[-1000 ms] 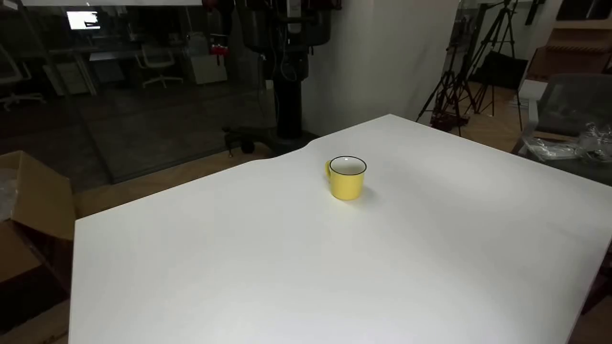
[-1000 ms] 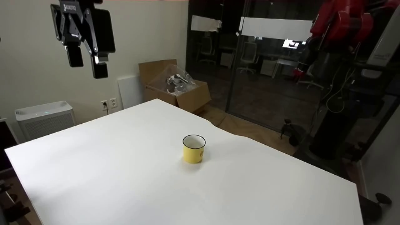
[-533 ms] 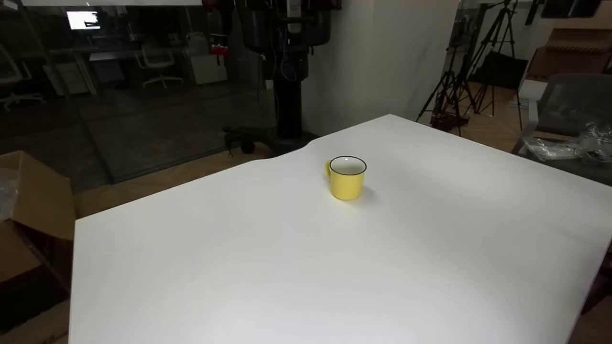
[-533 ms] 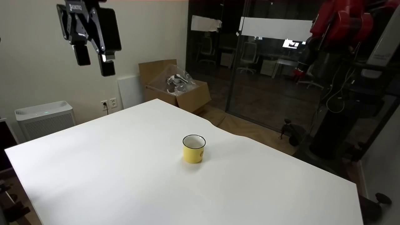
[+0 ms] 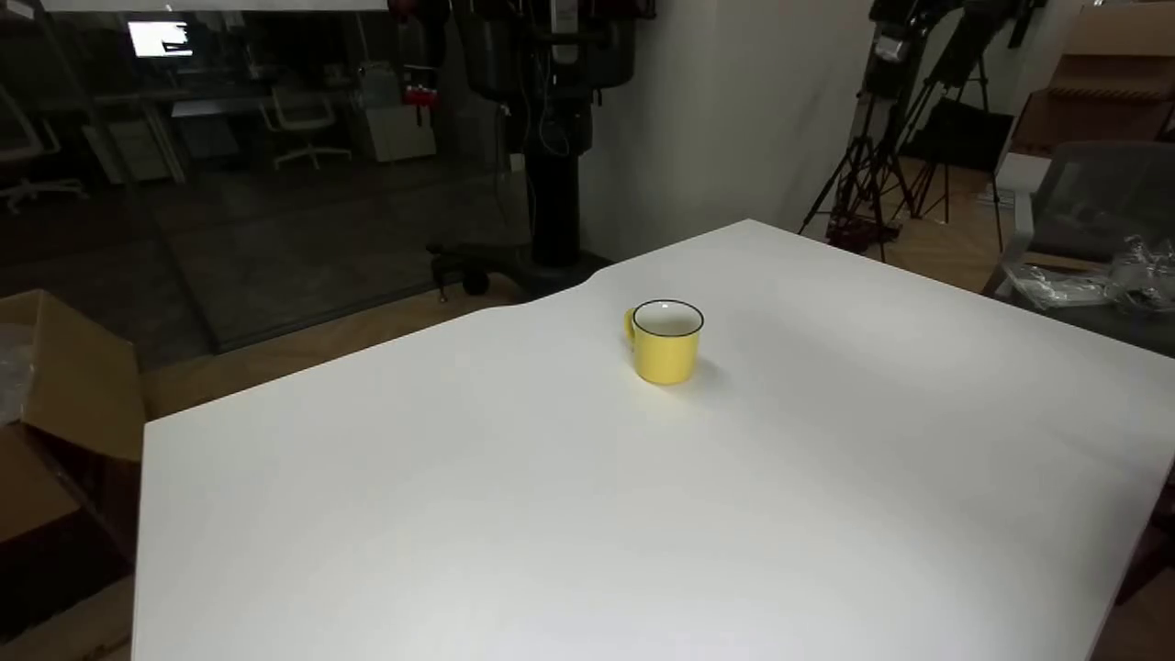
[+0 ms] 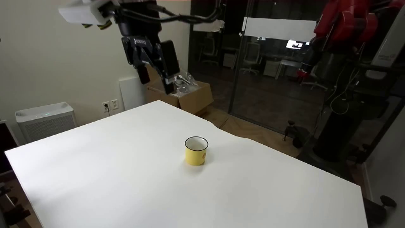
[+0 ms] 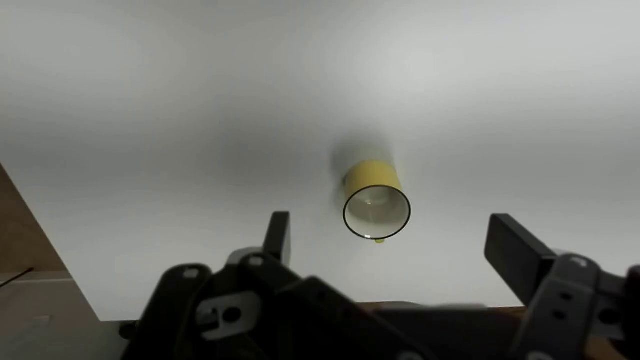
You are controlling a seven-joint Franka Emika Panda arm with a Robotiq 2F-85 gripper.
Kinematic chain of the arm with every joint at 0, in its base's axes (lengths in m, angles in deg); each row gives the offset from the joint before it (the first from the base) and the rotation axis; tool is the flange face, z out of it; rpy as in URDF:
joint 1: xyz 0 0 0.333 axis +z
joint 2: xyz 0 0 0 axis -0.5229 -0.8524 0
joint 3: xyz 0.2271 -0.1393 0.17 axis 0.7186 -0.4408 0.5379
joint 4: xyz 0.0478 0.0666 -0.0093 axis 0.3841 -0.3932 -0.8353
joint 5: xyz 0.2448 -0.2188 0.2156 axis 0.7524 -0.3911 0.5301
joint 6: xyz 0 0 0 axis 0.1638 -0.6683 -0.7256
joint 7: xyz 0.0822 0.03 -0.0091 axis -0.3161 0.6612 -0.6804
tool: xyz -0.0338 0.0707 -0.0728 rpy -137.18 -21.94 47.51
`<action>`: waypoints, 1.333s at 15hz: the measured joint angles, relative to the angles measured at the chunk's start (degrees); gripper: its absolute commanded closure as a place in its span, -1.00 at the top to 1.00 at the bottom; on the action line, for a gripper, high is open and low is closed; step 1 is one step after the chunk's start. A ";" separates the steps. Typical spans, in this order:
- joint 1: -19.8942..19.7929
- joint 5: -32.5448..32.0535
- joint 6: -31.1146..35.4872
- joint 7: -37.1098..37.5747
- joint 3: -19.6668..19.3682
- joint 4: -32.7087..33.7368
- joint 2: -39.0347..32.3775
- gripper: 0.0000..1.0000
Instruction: Move the mug forward
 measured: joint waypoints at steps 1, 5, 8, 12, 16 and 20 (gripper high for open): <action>-0.16 0.00 0.51 -0.56 -0.49 1.05 -3.21 1.00; -0.21 -0.73 0.61 -1.63 -1.16 6.42 -13.65 1.00; -0.21 -0.75 0.48 -1.69 -1.16 7.67 -14.97 1.00; -0.05 0.86 0.71 -0.56 -1.20 9.22 -16.49 1.00; 0.03 3.73 -1.47 0.25 -1.28 19.17 -25.34 1.00; 0.50 3.74 -10.12 0.97 -1.30 31.91 -37.66 1.00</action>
